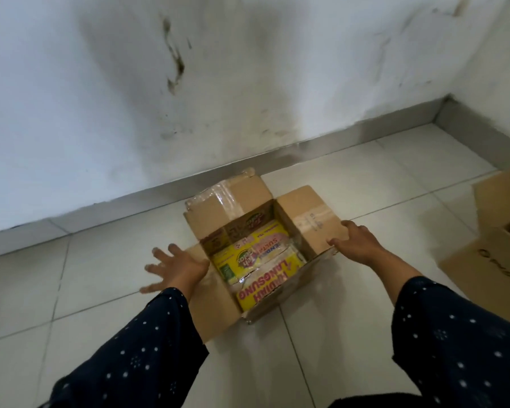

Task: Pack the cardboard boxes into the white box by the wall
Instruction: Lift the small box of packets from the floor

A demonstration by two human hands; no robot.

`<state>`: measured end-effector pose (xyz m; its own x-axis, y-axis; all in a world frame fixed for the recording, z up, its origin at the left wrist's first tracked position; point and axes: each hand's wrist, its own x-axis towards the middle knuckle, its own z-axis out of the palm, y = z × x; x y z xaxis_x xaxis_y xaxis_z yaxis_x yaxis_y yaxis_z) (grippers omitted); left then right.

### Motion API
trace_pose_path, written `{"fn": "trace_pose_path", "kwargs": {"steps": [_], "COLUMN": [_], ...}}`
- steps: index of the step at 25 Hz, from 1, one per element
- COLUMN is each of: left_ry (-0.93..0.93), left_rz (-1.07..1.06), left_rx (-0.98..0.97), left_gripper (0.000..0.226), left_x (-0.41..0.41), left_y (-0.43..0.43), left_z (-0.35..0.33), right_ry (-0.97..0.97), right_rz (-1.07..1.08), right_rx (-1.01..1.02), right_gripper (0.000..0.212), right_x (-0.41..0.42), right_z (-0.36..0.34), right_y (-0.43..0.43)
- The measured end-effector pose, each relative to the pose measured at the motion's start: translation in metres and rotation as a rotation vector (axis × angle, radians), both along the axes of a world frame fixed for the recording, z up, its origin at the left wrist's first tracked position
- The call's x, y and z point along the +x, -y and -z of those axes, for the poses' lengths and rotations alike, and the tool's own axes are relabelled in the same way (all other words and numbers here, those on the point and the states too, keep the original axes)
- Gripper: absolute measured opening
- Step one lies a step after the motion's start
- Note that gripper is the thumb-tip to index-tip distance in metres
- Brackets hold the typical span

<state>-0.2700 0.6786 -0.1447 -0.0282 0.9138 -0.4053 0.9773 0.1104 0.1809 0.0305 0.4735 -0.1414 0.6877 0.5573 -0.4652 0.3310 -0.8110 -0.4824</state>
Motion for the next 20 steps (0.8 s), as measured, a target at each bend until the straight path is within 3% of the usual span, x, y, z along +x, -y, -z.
{"fn": "trace_pose_path", "kwargs": {"steps": [4,7,10,15,20], "left_ry": [0.221,0.344,0.341,0.337,0.625], "left_rz": [-0.255,-0.261,-0.079,0.252,0.63], "left_rx": [-0.165,-0.096,0.101,0.213,0.232], "left_gripper": [0.121,0.111,0.098,0.071,0.068], "left_x": [-0.028,-0.018,0.006,0.088,0.207], "left_y": [0.011,0.021,0.013,-0.012,-0.021], "left_z": [0.034,0.046,0.039,0.008,-0.024], "right_ry": [-0.052,-0.083,0.001,-0.101,0.117], "right_rz": [0.039,0.188,0.428,0.633,0.814], "right_rx": [0.026,0.133,0.222,0.378,0.392], "right_gripper": [0.077,0.081,0.078,0.038,0.024], "right_x": [0.009,0.004,0.005,0.043,0.088], "right_z": [0.024,0.036,0.043,0.04,0.028], "right_y": [0.003,0.004,0.01,0.039,0.063]}}
